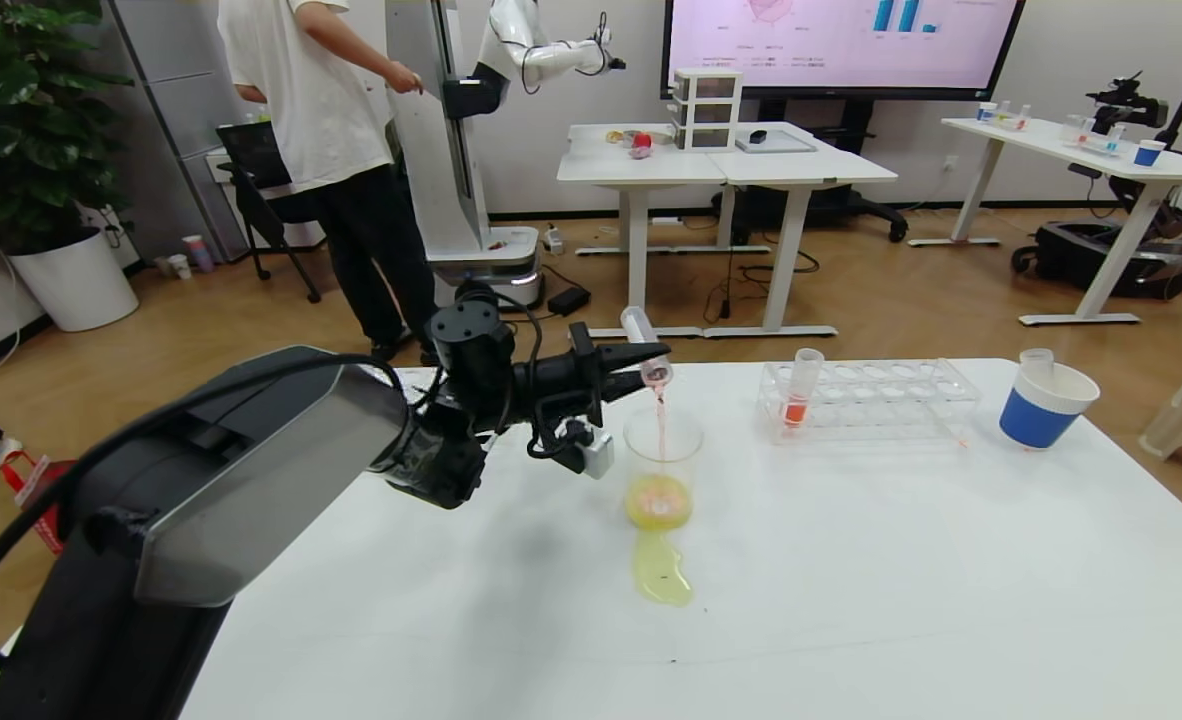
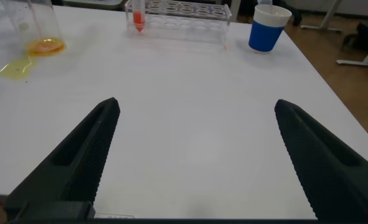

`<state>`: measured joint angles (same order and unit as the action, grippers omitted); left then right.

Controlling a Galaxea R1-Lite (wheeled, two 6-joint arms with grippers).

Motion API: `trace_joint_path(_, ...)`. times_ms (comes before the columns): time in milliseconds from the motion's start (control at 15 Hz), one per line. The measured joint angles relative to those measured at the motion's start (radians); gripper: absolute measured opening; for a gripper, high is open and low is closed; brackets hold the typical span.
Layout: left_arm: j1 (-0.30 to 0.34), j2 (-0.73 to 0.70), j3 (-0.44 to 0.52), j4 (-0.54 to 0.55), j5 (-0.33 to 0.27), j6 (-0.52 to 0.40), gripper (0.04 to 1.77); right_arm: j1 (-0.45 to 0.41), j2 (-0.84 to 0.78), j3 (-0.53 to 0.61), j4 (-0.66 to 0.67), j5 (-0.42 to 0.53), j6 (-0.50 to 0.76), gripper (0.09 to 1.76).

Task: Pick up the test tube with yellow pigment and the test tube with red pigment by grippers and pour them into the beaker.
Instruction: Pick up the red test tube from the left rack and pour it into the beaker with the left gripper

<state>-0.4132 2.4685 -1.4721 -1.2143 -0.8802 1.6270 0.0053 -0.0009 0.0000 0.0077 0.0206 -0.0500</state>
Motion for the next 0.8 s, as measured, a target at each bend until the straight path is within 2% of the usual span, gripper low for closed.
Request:
trace_joint_path(467, 0.009, -0.009, 0.033, -0.003, 0.02, 0.133, 0.5, 0.0, 0.0, 0.0, 0.0, 0.0, 0.0, 1.74)
trace_joint_path(667, 0.008, -0.014, 0.035, 0.001, 0.022, 0.127, 0.5, 0.0, 0.0, 0.0, 0.0, 0.0, 0.0, 1.74)
trace_joint_path(800, 0.007, -0.021, 0.035, 0.001, 0.022, 0.083, 0.5, 0.0, 0.0, 0.0, 0.0, 0.0, 0.0, 1.74)
